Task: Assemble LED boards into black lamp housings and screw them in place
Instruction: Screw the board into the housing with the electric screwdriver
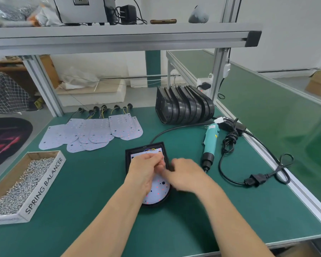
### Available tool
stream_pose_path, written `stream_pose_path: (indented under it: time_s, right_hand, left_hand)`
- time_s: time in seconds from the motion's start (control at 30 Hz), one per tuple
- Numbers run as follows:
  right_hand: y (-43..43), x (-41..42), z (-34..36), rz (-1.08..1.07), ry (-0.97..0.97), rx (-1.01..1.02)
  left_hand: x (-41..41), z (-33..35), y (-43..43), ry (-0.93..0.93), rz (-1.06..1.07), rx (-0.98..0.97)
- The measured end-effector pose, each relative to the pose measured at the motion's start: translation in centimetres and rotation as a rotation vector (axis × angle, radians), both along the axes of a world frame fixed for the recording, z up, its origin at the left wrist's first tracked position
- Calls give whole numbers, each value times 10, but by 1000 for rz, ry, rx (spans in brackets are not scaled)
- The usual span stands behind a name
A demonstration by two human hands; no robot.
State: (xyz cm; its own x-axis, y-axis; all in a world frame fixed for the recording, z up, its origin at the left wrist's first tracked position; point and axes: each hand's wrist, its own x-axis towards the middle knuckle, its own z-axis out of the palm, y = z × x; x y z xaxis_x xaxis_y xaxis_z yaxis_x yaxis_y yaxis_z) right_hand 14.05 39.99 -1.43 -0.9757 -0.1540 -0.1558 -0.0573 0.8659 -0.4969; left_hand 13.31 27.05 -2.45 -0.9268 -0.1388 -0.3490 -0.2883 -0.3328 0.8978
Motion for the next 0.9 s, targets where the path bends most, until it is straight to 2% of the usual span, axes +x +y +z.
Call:
stream_pose_path:
  time_s: [0.07,0.17,0.2,0.3,0.4,0.47,0.57,0.63,0.7,0.8,0.9]
  right_hand:
    - [26,-12,13,-122,87,-37]
    - [62,-45,19,-485,291,-96]
    - [68,-55,16,-547,255,-41]
    - [76,-73,-1,-551,87,117]
    - [83,-81,-10,-626,76,26]
    - [86,-80,-10,-722,35,-245]
    - [80,-64,-13,-771,-97,-1052]
    - [72,-49,-12,-692,-92,-1401]
    - [65,-38,-7,-537,-78,-1662]
    - [56,-29,9,-242,-213,-1952]
    - [39,-27,23,-173,-220,-2095]
  left_hand:
    - [0,4,-1,-11,-34,109]
    - [2,8,-5,-29,-41,227]
    - [3,8,-7,-37,-32,254]
    - [5,9,-11,-66,8,325]
    - [7,12,-15,-93,39,364]
    - [8,14,-17,-113,44,395]
    - [8,14,-19,-119,21,429]
    - [9,14,-20,-113,8,445]
    - [10,13,-20,-113,10,434]
    - [10,12,-22,-133,13,420]
    - [9,12,-26,-167,-28,402]
